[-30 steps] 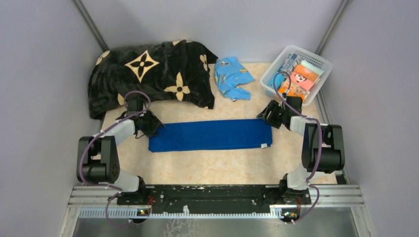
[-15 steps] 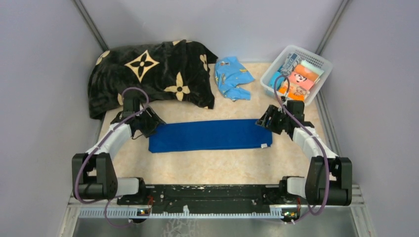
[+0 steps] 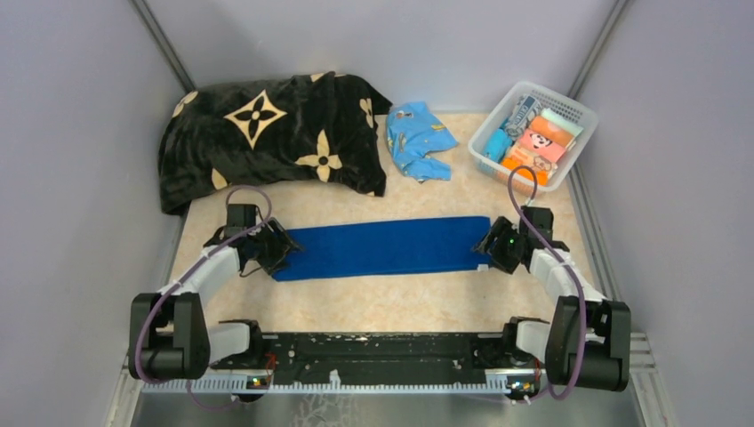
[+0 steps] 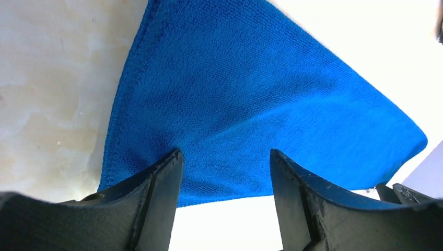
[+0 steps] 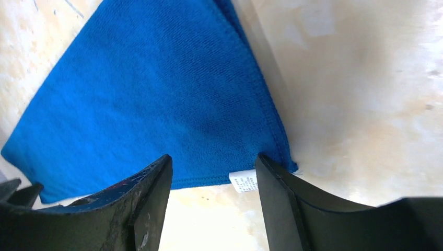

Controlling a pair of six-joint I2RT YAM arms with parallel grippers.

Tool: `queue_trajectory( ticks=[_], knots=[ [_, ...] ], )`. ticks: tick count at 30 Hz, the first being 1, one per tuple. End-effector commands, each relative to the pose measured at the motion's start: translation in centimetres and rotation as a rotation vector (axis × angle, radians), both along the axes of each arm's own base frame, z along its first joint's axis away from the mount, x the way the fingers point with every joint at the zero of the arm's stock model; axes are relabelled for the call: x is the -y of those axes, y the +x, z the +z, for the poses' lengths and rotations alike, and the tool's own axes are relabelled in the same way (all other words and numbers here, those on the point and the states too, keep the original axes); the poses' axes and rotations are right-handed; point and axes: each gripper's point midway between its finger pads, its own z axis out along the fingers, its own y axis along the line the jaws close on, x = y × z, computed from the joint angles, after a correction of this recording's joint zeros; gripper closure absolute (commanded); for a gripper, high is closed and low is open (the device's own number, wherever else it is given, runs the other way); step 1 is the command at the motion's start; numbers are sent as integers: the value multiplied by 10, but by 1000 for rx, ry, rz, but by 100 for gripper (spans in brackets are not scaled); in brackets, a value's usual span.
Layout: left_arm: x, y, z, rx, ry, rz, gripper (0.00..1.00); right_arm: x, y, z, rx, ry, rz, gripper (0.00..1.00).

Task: Roll the towels
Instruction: Fold the towel at the center of the board.

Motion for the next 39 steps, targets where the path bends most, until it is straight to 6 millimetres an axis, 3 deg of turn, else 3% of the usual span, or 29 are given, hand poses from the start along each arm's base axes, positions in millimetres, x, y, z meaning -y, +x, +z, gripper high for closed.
queue_trajectory(
  ticks=[1,8,12,15,22,29,39],
  knots=[
    [-4,-23,-5,-59,22,28,30,31,-6,-4,-17,-124,-102,39],
    [-12,-2,43,59,78,3,23,33,31,52,158,-167,6,40],
    [-23,14,77,152,164,-34,18,42,48,66,178,-236,22,44],
    [-31,25,102,226,242,-82,13,50,52,57,100,-327,49,45],
    [-43,46,144,384,382,-178,11,48,56,28,-39,-424,139,52],
    [-44,53,141,411,401,-191,10,42,53,7,-112,-427,187,58],
    [-46,51,143,428,412,-180,10,20,14,-51,-353,-416,311,62]
  ],
)
